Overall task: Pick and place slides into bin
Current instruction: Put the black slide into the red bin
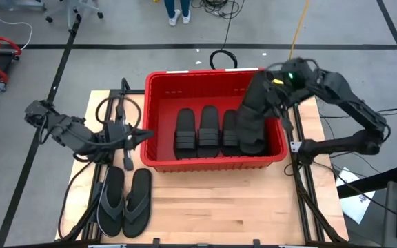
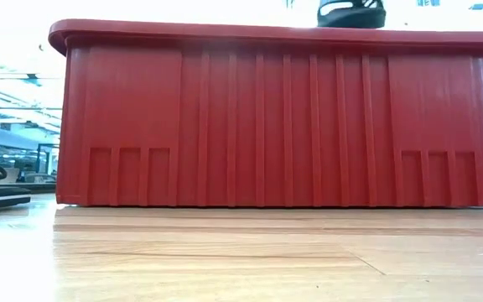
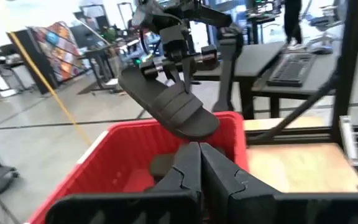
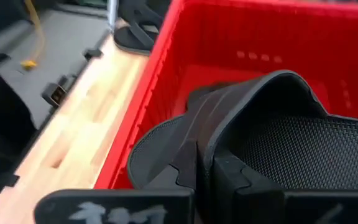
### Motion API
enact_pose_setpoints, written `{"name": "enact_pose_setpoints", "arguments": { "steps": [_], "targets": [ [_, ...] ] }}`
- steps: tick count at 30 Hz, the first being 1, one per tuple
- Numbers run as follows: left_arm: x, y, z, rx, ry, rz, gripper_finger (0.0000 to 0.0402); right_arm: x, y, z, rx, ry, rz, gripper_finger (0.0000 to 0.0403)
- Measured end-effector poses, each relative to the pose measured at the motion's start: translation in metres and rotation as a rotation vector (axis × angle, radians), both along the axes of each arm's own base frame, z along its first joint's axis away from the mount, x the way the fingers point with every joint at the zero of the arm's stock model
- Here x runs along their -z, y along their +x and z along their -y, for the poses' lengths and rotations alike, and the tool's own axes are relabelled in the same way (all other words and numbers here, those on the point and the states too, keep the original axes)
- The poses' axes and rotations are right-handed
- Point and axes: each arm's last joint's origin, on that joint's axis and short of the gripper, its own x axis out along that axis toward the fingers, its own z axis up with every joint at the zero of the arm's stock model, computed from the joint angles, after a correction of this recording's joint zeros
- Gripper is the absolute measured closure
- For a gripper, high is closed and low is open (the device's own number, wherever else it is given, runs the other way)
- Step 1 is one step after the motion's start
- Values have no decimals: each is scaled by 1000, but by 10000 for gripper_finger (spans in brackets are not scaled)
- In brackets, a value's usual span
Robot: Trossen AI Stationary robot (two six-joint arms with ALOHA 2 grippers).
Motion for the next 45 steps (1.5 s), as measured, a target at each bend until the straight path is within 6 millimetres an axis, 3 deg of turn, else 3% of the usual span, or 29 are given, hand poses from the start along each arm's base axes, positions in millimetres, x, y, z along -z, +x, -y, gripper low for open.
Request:
{"name": "enact_pose_setpoints", "arguments": {
  "steps": [6, 9, 17, 24, 30, 45],
  "targets": [
    [-1, 6, -15, -88, -33, 17, 389, 28, 18, 46, -103, 32, -20, 397],
    [-1, 8, -20, -123, -97, 36, 393, 49, 31, 62, -145, 75, -98, 397],
    [0, 11, -23, -153, -180, 60, 396, 99, 72, 93, -162, 97, -108, 397],
    [4, 18, -20, -156, -190, 44, 399, 146, 79, 98, -216, 246, -158, 397],
    [8, 26, -17, -153, -179, 23, 396, 171, 79, 94, -219, 324, -141, 397],
    [8, 26, -17, -152, -183, 25, 400, 174, 92, 89, -249, 408, -46, 397]
  ]
}}
